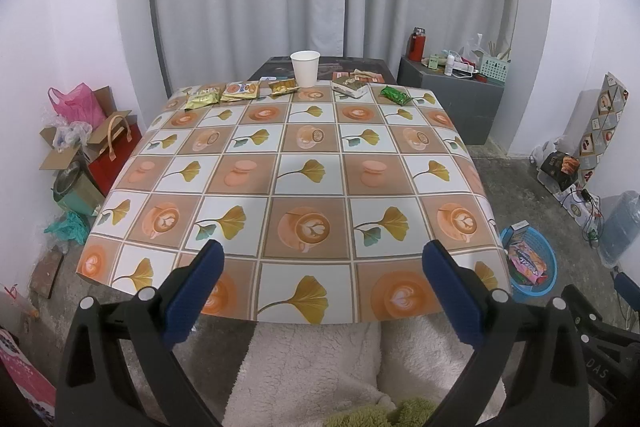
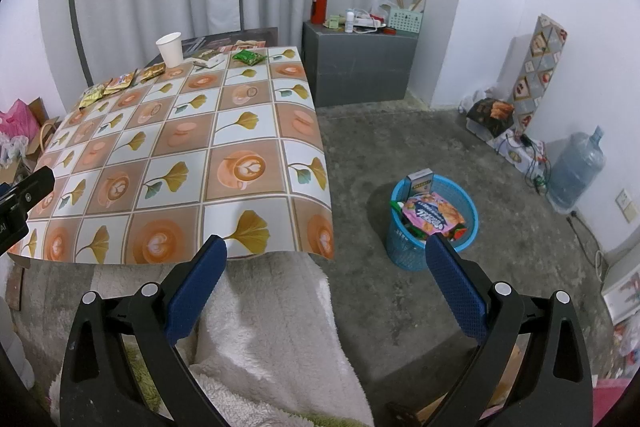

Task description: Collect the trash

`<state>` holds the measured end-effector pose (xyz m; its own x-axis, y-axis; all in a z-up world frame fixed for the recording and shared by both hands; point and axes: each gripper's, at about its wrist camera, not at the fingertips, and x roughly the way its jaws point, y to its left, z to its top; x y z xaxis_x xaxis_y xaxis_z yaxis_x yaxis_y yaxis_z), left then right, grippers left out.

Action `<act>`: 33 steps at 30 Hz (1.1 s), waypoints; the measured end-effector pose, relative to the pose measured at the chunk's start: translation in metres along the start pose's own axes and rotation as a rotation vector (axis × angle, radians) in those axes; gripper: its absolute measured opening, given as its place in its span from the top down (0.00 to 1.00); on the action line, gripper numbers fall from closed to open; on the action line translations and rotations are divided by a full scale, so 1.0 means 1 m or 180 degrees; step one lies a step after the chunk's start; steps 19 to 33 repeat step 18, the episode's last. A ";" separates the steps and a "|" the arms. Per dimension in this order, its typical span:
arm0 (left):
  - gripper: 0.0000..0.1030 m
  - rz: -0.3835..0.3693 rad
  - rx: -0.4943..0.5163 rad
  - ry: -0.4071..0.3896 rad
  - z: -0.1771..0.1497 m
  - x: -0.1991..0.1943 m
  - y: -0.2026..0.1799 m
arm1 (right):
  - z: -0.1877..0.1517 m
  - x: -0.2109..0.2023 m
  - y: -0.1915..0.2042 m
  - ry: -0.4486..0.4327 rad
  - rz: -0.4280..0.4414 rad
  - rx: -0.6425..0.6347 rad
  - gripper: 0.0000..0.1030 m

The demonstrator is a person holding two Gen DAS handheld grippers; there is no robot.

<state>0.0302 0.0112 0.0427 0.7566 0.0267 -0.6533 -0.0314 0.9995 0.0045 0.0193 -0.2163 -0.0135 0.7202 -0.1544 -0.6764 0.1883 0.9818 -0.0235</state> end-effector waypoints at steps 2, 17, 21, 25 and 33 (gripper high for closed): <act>0.06 -0.0002 0.0000 0.0002 0.000 0.000 0.000 | 0.000 0.000 0.000 0.0000 0.0002 0.0000 0.07; 0.06 0.0034 0.0016 0.0020 -0.003 0.000 0.007 | 0.000 0.001 -0.002 0.0008 0.0006 -0.0002 0.07; 0.06 0.0038 0.0025 0.0029 -0.004 0.000 0.007 | -0.001 0.001 -0.002 0.0009 0.0007 -0.0001 0.07; 0.06 0.0038 0.0025 0.0029 -0.004 0.000 0.007 | -0.001 0.001 -0.002 0.0009 0.0007 -0.0001 0.07; 0.06 0.0038 0.0025 0.0029 -0.004 0.000 0.007 | -0.001 0.001 -0.002 0.0009 0.0007 -0.0001 0.07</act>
